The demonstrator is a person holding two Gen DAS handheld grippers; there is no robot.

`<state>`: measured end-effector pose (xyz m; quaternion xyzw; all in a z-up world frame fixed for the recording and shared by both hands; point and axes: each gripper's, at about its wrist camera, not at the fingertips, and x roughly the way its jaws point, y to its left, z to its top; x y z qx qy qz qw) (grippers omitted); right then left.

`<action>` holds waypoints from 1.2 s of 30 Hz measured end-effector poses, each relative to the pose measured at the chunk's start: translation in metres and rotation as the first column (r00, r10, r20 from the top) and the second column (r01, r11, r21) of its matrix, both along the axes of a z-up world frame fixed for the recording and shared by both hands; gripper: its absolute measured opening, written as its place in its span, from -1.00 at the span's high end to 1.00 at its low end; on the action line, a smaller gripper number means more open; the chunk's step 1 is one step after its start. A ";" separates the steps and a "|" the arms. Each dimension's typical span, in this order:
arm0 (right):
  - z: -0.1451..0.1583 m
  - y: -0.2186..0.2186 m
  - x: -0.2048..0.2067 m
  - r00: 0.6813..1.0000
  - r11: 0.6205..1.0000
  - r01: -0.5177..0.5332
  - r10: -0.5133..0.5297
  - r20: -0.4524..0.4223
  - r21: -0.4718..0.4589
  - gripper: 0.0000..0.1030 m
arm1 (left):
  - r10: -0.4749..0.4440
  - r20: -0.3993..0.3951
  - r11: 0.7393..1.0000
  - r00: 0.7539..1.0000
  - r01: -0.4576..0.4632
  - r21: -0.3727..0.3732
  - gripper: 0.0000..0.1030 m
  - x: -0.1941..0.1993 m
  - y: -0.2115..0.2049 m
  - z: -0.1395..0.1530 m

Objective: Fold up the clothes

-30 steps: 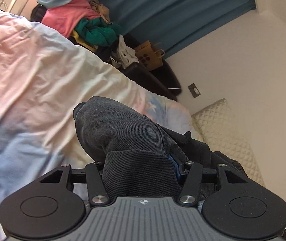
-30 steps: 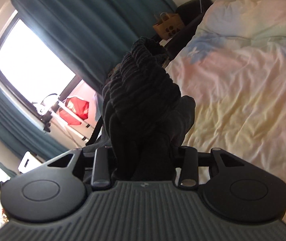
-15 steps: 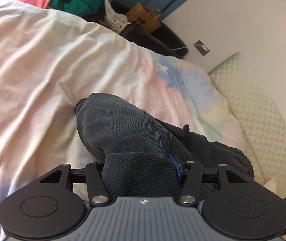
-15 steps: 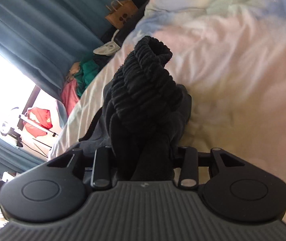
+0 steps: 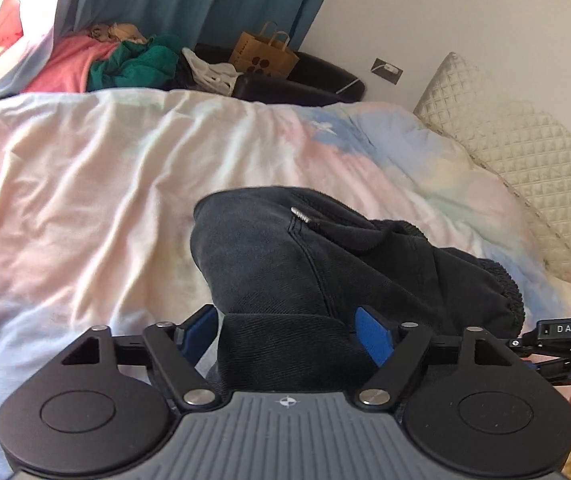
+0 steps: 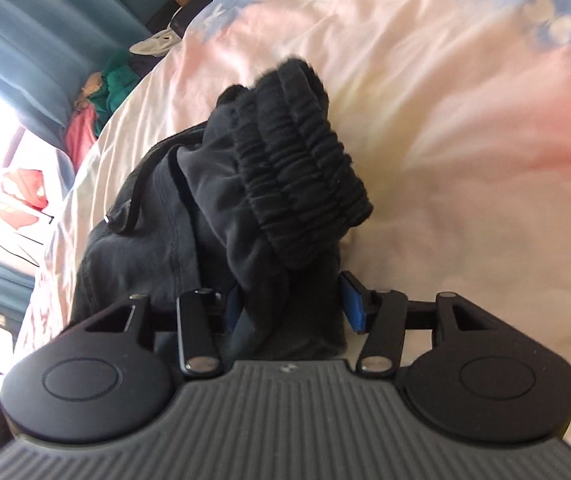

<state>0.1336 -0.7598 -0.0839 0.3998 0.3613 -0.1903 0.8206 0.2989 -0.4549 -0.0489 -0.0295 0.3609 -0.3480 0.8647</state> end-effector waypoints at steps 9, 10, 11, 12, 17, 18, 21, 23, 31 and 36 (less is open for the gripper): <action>0.105 0.036 -0.067 0.995 0.977 -0.074 0.086 0.056 -0.199 -0.04 | 0.032 0.105 0.999 0.994 -0.033 0.012 -0.99 -0.075 0.035 0.111; 0.116 0.043 -0.073 0.992 0.971 -0.088 0.105 0.064 -0.223 -0.04 | 0.031 0.116 0.999 0.993 -0.032 0.013 -0.99 -0.087 0.039 0.121; 0.127 0.050 -0.079 0.990 0.963 -0.102 0.123 0.072 -0.248 -0.04 | 0.026 0.125 0.999 0.992 -0.028 0.016 -1.00 -0.098 0.042 0.130; 0.137 0.061 -0.087 0.986 0.956 -0.114 0.142 0.084 -0.271 -0.20 | 0.019 0.132 1.000 0.991 -0.022 0.021 -1.00 -0.109 0.046 0.138; 0.185 0.114 -0.126 0.961 0.906 -0.169 0.238 0.139 -0.388 -0.82 | -0.001 0.167 1.000 0.986 -0.003 0.026 -1.00 -0.169 0.070 0.177; 0.194 0.124 -0.134 0.955 0.896 -0.176 0.255 0.148 -0.408 -0.82 | 0.001 0.176 1.000 0.984 -0.004 0.021 -1.00 -0.179 0.076 0.184; 0.213 0.148 -0.154 0.949 0.889 -0.166 0.262 0.177 -0.426 -0.82 | 0.016 0.216 1.000 0.976 -0.019 0.012 -1.00 -0.214 0.093 0.202; 0.220 0.164 -0.167 0.944 0.875 -0.154 0.268 0.194 -0.459 -0.82 | 0.034 0.236 0.999 0.971 -0.033 -0.005 -1.00 -0.235 0.103 0.209; 0.209 0.229 -0.203 0.923 0.797 -0.131 0.315 0.220 -0.590 -0.82 | 0.067 0.321 0.998 0.945 -0.066 -0.016 -1.00 -0.309 0.149 0.219; 0.192 0.258 -0.222 0.920 0.785 -0.119 0.317 0.230 -0.608 -0.82 | 0.069 0.370 0.997 0.926 -0.076 0.006 -1.00 -0.341 0.176 0.206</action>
